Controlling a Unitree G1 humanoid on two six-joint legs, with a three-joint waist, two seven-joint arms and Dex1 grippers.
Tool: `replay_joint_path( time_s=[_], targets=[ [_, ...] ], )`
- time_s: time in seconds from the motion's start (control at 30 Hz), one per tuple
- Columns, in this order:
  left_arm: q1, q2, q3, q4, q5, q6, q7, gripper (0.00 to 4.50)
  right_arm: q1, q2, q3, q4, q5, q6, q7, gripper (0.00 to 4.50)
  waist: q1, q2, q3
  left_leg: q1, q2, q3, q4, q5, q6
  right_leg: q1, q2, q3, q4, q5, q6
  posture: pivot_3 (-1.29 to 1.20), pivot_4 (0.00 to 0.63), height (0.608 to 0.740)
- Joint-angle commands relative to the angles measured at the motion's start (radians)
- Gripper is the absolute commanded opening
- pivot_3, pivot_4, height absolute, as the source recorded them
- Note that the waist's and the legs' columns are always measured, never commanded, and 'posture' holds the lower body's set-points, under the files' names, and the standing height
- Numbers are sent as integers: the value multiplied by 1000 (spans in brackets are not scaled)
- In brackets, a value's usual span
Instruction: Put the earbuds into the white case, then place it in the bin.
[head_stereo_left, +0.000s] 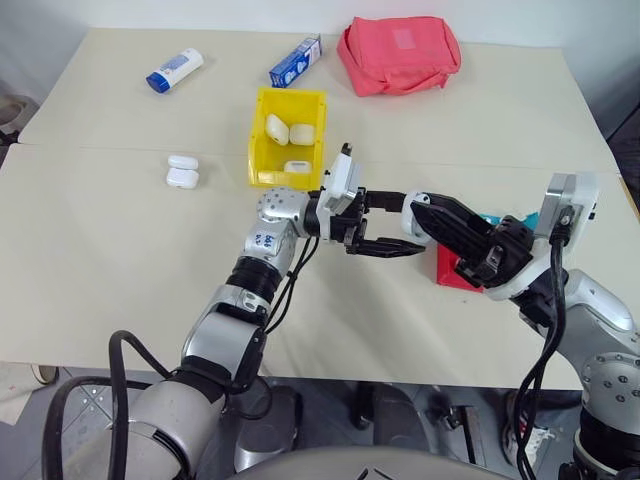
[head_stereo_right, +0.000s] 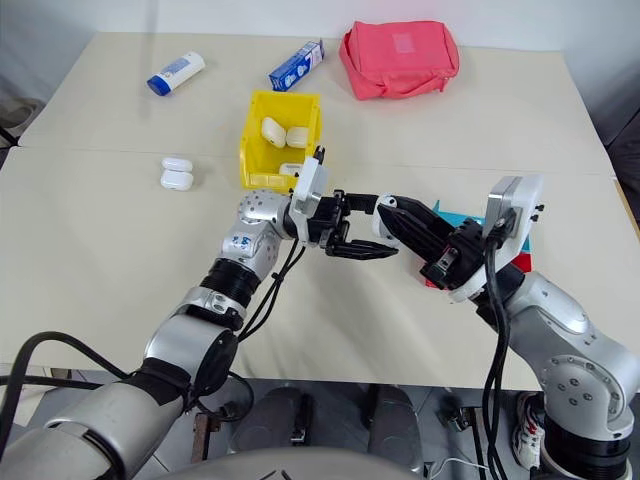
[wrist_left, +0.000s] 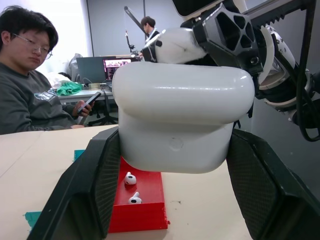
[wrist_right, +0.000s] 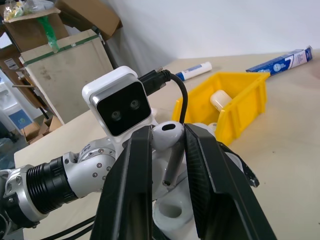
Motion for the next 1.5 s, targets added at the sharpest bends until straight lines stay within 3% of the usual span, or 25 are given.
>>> replay_joint_path(
  time_s=[0.03,0.73,1.23,1.5],
  targets=[
    [-24,-19,9,-29,-9,-11,-9,2797,-5,6,6,13,5,-24,-4,601,0,0,0,0,0,0,0,0,0,0,0,0,0,0,0,0,150,740],
    [2,-21,5,-95,-13,17,-33,2797,1,9,72,75,-99,-88,43,601,-1,0,0,0,0,0,0,-1,1,0,0,0,-1,0,0,0,150,740],
    [-31,-27,28,-60,-8,-2,-27,2797,88,18,197,100,-440,-312,161,601,-2,0,0,0,0,0,0,-1,1,-1,0,0,-1,0,0,0,150,740],
    [-30,-24,33,-63,-6,-10,-33,2797,122,-5,248,108,-512,-330,211,601,-9,0,0,0,0,0,-1,-1,1,-1,0,0,-1,0,0,0,150,740]
  ],
)
